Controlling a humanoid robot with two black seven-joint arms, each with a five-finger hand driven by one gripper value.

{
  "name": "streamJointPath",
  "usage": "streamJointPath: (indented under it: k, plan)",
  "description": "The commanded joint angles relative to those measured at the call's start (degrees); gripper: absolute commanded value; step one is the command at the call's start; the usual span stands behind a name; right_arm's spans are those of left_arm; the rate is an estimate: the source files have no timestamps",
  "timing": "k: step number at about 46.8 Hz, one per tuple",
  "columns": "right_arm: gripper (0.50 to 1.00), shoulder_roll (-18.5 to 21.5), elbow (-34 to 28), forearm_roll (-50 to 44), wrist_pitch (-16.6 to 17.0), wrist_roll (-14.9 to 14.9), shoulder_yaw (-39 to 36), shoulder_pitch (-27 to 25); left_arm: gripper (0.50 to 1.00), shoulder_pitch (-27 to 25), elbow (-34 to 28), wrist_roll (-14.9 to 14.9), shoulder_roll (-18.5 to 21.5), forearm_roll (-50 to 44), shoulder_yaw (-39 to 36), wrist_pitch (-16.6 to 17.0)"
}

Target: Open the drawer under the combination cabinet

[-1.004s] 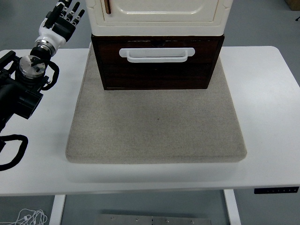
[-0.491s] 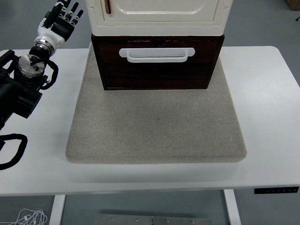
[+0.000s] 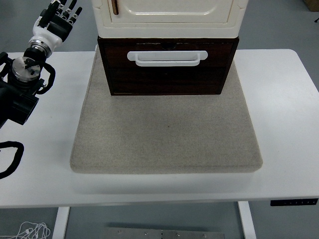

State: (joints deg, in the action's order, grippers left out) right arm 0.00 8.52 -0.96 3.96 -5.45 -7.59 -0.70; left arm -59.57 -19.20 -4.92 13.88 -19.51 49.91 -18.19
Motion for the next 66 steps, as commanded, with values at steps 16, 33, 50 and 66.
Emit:
streamJointPath:
  k: [16, 33, 50, 66]
  plan:
    - [0.928, 0.0, 0.0, 0.0, 0.0, 0.0, 0.0, 0.0, 1.000, -6.4, -0.6, 0.6, 3.4, 0.4, -0.5, 2.1]
    - [0.928, 0.0, 0.0, 0.0, 0.0, 0.0, 0.0, 0.0, 1.000, -18.0, -1.2, 0.8, 9.6, 1.4, -7.4, 2.2]
    - [0.926, 0.0, 0.0, 0.0, 0.0, 0.0, 0.0, 0.0, 1.000, -32.1, -3.2, 0.8, 12.0, 5.0, -16.7, 2.5]
    - [0.926, 0.0, 0.0, 0.0, 0.0, 0.0, 0.0, 0.0, 1.000, -38.0, -14.2, 1.0, 13.7, 17.5, -16.8, 3.1]
